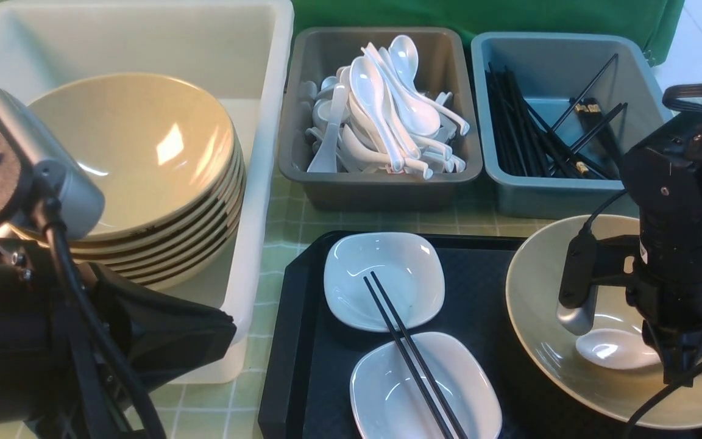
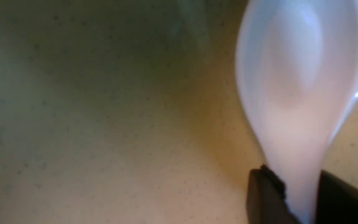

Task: On green table put chopsticks spoon bowls plates into blue grey white boxes.
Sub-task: 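Reach down and grasp the white spoon resting in the bowl with the right gripper, then place the white spoon into the bin of spoons with the right gripper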

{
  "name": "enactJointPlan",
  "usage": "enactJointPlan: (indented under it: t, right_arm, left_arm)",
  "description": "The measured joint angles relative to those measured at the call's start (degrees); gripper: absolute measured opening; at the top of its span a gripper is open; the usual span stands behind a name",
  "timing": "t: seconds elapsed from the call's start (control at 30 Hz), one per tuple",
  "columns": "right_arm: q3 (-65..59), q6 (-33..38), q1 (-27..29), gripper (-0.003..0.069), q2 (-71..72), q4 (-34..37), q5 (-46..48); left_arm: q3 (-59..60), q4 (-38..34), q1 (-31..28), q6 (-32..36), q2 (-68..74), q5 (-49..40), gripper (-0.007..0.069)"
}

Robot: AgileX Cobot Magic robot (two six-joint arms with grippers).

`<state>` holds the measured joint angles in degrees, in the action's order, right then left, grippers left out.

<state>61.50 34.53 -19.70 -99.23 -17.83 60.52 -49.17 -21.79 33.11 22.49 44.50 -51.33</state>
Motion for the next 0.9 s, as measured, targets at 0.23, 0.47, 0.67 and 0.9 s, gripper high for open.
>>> enactJointPlan:
  t: [0.23, 0.47, 0.67, 0.9]
  right_arm:
    - [0.21, -0.12, 0.13, 0.0162, 2.93, 1.18, 0.06]
    - [8.87, -2.22, 6.44, 0.0162, 6.07, 19.01, -0.55]
    - [15.72, -4.29, 14.45, 0.0162, 5.95, 35.38, -6.66]
    - [23.85, -4.49, 19.26, 0.0162, -1.08, 48.9, -13.31]
  left_arm:
    - [0.0, -0.48, 0.0, 0.0, 0.0, 0.44, -0.0001]
    - [0.0, -1.17, 0.0, -3.3, 0.0, 6.66, -0.0001]
    - [0.0, -1.29, 0.0, -3.89, 0.0, 10.49, -0.0001]
    - [0.0, -1.61, 0.0, -5.55, 0.0, 12.52, -0.0001]
